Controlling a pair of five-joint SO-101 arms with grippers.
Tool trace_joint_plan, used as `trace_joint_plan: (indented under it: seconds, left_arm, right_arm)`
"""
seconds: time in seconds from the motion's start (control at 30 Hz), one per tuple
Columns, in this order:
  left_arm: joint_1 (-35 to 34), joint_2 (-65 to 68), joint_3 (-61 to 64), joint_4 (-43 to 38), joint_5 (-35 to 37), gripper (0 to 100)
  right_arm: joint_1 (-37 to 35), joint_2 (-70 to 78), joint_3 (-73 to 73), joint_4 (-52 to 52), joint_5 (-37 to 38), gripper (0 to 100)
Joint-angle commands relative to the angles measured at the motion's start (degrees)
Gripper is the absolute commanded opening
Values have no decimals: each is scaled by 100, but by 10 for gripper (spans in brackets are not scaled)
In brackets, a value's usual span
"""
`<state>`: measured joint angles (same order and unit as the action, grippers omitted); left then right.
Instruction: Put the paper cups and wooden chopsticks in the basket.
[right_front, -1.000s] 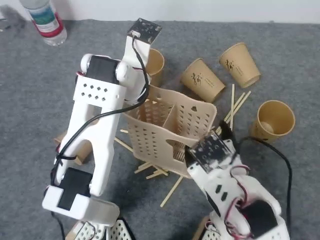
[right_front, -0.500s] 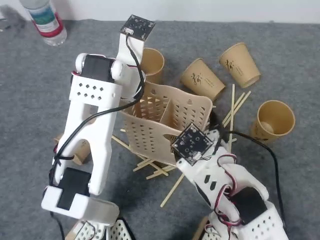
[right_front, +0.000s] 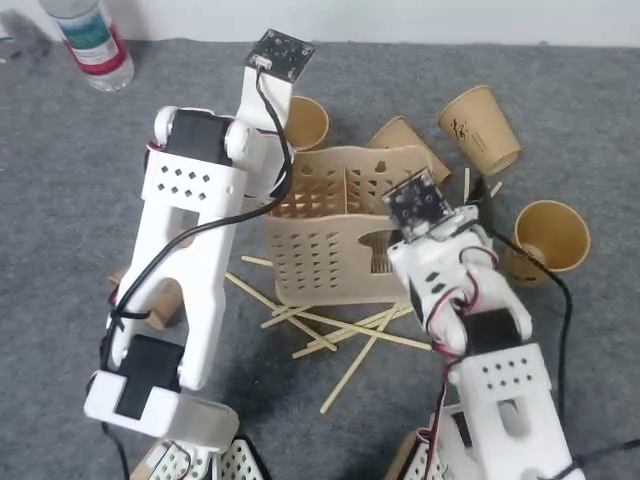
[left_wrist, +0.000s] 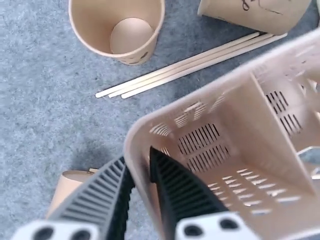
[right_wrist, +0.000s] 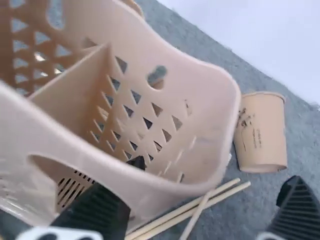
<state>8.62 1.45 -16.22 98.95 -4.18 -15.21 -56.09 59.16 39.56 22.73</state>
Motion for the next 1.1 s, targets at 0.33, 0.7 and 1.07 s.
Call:
trace_joint_plan:
  seconds: [0.33,0.7,1.07]
  left_arm:
    - [-26,-290,-22,62,-264,12]
    - [-26,-246,-22,62,-273,12]
    - [-26,-246,-22,53,-264,12]
  right_arm:
    - [-1121,-1508,-1169,2659,440,406]
    - [-1174,-2765,-1152,4048,747,406]
    - [-1191,-3741,-1187,5499,2576,332]
